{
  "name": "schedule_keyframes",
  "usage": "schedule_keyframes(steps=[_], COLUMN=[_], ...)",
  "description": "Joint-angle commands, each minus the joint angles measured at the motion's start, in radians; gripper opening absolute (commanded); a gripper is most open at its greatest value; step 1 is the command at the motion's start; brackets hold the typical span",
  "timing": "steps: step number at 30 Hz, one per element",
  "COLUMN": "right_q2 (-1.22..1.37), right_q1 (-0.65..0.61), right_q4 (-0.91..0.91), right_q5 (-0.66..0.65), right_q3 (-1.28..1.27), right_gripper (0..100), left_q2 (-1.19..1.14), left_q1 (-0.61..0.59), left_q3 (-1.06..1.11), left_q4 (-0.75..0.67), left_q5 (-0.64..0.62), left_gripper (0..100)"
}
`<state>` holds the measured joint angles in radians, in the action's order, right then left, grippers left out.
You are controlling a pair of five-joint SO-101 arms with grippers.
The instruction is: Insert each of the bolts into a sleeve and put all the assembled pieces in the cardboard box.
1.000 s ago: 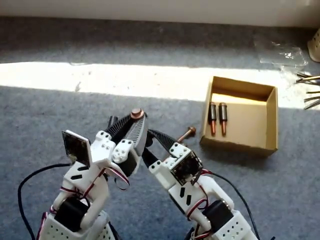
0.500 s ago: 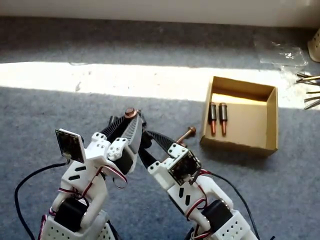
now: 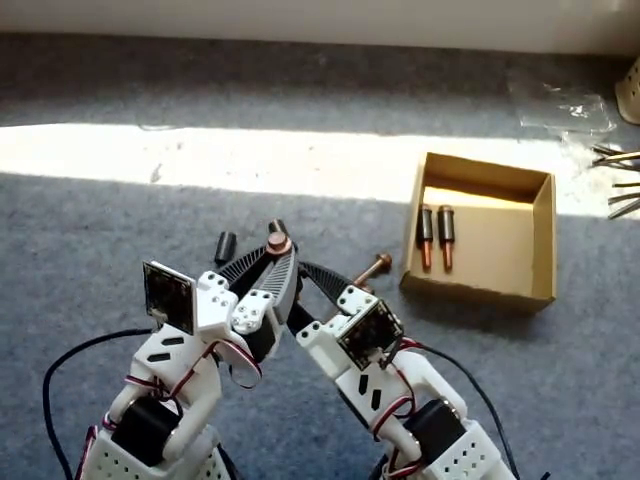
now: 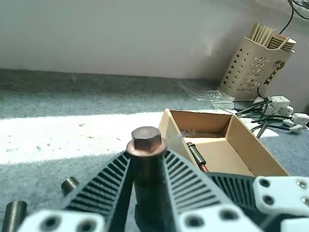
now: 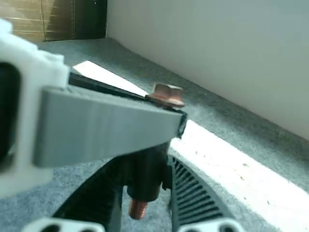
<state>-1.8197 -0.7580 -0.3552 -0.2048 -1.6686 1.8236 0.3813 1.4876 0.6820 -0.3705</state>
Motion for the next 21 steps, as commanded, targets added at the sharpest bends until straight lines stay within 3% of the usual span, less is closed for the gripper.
schedule_keyframes(steps=[1,4,9,12,21], right_q2=[-0.016,-0.016,-0.016,-0.016,-0.016], right_q1=[-0.002,-0.002,-0.002,-0.002,-0.002], right_q4=[0.016,0.016,0.016,0.016,0.015], right_q5=[-0.008,-0.008,-0.008,-0.009,-0.012], right_q3=[-0.119,-0.119,-0.119,-0.119,-0.119], right_gripper=[0.5,0.5,0.5,0.5,0.5], left_q2=[0.001,0.001,0.001,0.001,0.001], left_q1=[0.001,0.001,0.001,0.001,-0.001], left_q3=[0.004,0.004,0.01,0.012,-0.007], left_q4=[0.018,0.018,0.023,0.023,0.018], left_q5=[0.021,0.021,0.017,0.017,0.021], left_gripper=[1,5,27,34,36])
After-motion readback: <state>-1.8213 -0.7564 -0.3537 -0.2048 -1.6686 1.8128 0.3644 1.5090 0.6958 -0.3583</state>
